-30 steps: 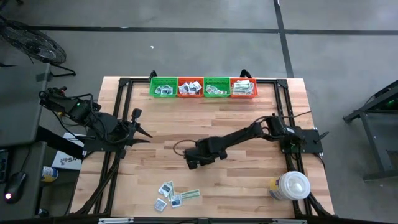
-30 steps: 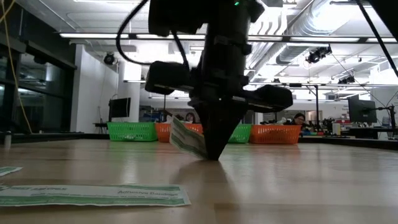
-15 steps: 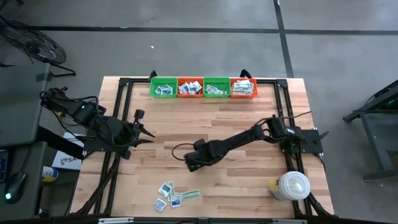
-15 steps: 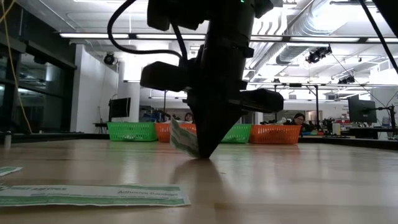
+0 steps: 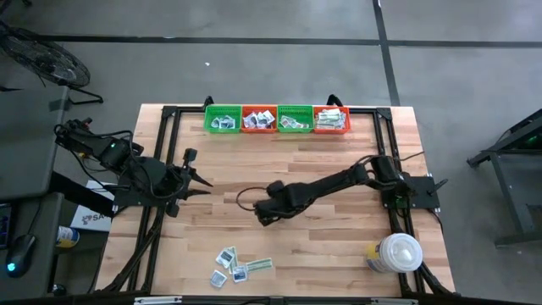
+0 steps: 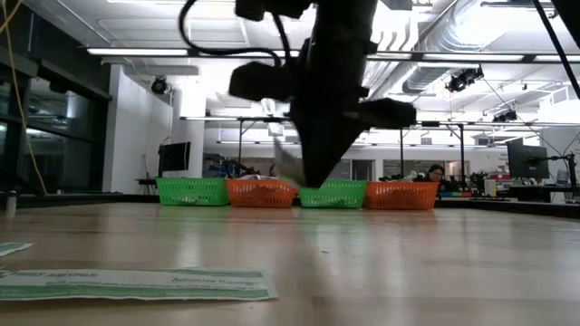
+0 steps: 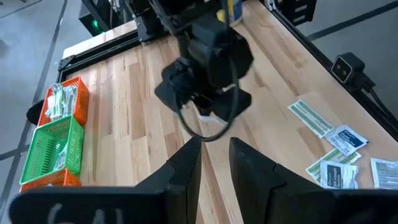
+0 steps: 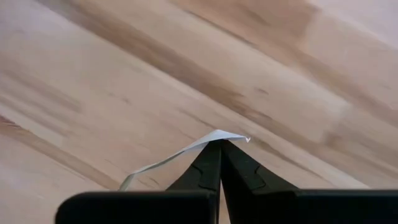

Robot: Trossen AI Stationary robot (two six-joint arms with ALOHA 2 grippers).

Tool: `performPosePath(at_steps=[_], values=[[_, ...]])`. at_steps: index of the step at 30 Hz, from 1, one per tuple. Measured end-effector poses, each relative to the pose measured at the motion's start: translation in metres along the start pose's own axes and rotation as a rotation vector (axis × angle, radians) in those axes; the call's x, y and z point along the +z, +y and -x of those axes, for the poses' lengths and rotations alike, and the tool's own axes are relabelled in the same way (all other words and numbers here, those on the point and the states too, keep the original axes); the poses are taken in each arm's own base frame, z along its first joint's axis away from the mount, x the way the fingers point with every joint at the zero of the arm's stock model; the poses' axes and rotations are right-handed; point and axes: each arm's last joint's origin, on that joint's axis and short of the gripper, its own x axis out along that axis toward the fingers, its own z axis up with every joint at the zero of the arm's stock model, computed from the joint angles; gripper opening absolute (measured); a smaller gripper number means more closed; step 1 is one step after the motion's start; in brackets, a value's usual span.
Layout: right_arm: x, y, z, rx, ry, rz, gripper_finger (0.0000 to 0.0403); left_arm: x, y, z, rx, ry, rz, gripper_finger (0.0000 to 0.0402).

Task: Pick & Place First Aid Supplies
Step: Put the top green bandage pack in the right orange bin

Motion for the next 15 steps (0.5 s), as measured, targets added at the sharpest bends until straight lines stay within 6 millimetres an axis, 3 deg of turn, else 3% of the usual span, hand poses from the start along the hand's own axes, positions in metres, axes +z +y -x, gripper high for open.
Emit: performPosePath(at_steps=[6,15], values=[[0.027,-0.027,0.021,-0.12,0.036,-0.01,0.0,0.0,0.0,0.0,0.001,-0.003,0.009,0.008],[0.096,-0.093,0.063,-0.299,0.063,-0.047,0.0,0.0,0.0,0.0,0.004,-0.004,0.024,0.008]])
